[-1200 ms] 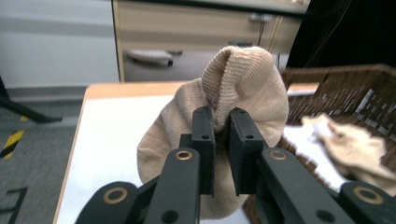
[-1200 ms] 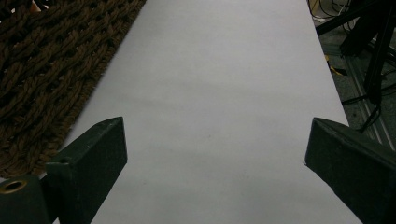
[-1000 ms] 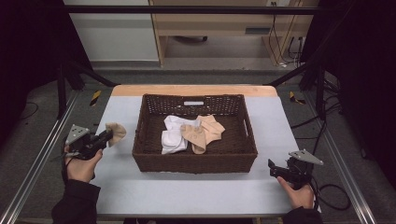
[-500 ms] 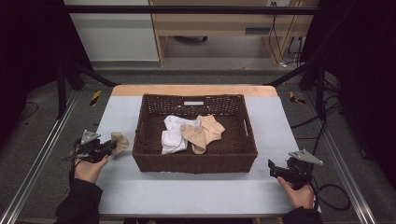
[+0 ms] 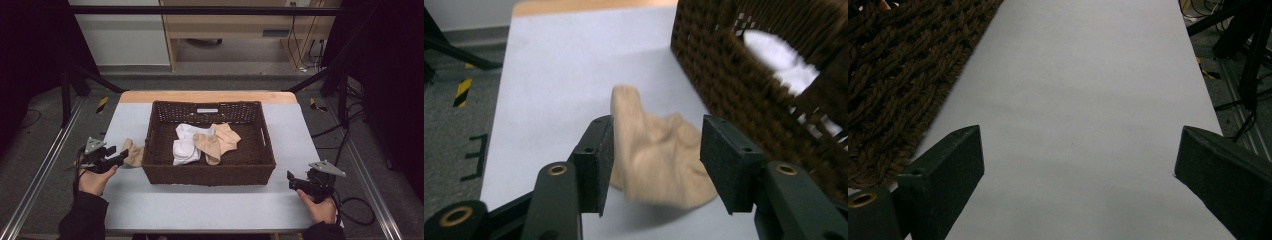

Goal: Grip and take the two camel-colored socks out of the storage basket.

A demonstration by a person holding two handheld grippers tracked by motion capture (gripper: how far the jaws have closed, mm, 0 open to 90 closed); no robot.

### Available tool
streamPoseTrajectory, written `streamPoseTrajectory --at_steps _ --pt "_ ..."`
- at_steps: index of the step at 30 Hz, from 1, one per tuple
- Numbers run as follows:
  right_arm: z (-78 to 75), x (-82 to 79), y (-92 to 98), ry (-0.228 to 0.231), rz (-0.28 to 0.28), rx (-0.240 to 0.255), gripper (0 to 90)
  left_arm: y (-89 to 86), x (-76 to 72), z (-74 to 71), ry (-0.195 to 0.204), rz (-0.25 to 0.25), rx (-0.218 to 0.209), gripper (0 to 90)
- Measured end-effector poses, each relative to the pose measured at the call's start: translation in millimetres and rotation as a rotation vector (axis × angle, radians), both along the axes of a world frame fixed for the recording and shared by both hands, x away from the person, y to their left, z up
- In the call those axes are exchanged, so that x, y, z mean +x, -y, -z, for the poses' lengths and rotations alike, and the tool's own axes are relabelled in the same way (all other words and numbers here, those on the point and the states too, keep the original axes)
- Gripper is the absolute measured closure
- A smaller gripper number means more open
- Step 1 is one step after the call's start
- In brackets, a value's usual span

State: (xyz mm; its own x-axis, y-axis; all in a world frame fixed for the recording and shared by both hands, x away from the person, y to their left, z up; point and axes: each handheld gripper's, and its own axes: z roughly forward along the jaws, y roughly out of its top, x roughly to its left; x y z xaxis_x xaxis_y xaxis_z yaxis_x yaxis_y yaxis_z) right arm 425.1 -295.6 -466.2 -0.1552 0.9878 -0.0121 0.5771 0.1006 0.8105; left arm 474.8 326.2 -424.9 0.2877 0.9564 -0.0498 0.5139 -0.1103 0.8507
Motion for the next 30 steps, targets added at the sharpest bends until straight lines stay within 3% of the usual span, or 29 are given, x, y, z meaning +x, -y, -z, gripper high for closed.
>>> streamPoseTrajectory --at_steps 7,13,30 --pt "-0.2 0.2 1.1 0.005 0.003 0.001 5.8 8.2 -10.3 -27.8 0.119 -0.008 -0.062 43.5" --pt "-0.2 0.2 1.5 0.005 0.004 0.002 5.8 22.3 -16.0 -42.5 0.181 0.016 -0.086 41.6" --pt "-0.4 0.3 1.6 0.006 0.005 0.009 5.7 71.7 -12.8 -67.1 0.238 0.128 -0.099 41.5"
